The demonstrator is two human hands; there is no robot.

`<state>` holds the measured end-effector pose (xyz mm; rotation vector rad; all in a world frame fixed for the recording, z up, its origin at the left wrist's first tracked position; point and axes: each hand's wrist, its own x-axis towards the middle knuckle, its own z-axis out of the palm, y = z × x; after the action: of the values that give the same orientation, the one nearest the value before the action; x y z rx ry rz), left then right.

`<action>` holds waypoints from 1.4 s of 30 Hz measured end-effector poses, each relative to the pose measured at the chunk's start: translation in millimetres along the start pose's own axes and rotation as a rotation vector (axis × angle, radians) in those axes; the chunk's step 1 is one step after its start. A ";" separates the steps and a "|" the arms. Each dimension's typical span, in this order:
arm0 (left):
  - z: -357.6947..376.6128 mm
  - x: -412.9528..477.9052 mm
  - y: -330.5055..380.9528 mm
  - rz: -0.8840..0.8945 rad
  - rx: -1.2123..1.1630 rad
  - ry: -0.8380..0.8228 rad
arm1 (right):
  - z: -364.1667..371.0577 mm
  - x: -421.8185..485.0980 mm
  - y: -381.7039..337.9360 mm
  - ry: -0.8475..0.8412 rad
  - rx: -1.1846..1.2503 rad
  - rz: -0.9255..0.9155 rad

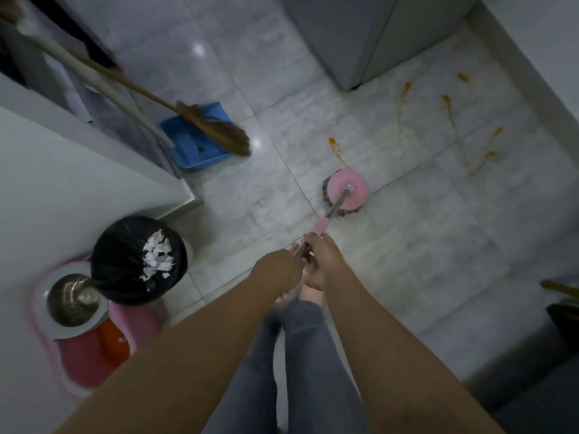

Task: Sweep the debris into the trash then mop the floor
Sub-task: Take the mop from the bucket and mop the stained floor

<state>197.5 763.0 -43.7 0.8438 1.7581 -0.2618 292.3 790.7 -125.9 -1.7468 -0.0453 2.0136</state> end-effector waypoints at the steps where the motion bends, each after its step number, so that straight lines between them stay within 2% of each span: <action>1: 1.2 16.2 3.6 0.018 0.021 0.022 | -0.7 13.6 -2.1 -0.004 -0.003 0.011; 4: 2.9 57.5 12.8 0.064 0.086 0.050 | -1.0 51.5 -9.4 -0.009 -0.043 0.045; 9: 2.4 109.1 7.3 0.073 0.110 -0.028 | 0.7 102.2 -14.9 0.051 -0.098 0.019; 14: -24.7 123.0 -9.4 -0.084 -0.278 -0.322 | 10.2 130.3 -26.9 0.145 0.010 -0.085; 16: -38.6 118.4 -19.3 -0.153 -0.409 -0.440 | 15.8 127.9 -27.6 0.111 0.078 -0.097; 18: -52.5 114.4 -29.8 -0.163 -0.432 -0.525 | 26.3 116.0 -21.8 0.049 0.146 -0.071; 21: -70.0 107.7 -45.4 -0.151 -0.433 -0.623 | 45.6 94.8 -0.6 -0.012 0.305 -0.037; 23: -76.3 99.2 -56.1 -0.164 -0.507 -0.690 | 54.8 87.3 11.6 0.008 0.427 -0.020; 28: -67.2 76.4 -63.8 -0.236 -0.946 -0.747 | 61.0 90.2 6.4 0.082 0.543 0.021; 31: -54.8 82.5 -45.8 -0.253 -1.121 -0.700 | 58.1 98.5 -11.2 0.068 0.577 0.029; 36: -51.5 108.5 3.7 -0.216 -1.126 -0.762 | 34.9 124.8 -57.5 0.073 0.460 0.063; 42: -51.0 152.6 104.1 -0.227 -1.130 -0.799 | 4.7 168.0 -162.5 0.131 0.322 0.044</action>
<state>207.5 928.9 -139.1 -0.2792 0.9609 0.2364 327.5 997.9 -228.0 -1.6765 0.3426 1.8120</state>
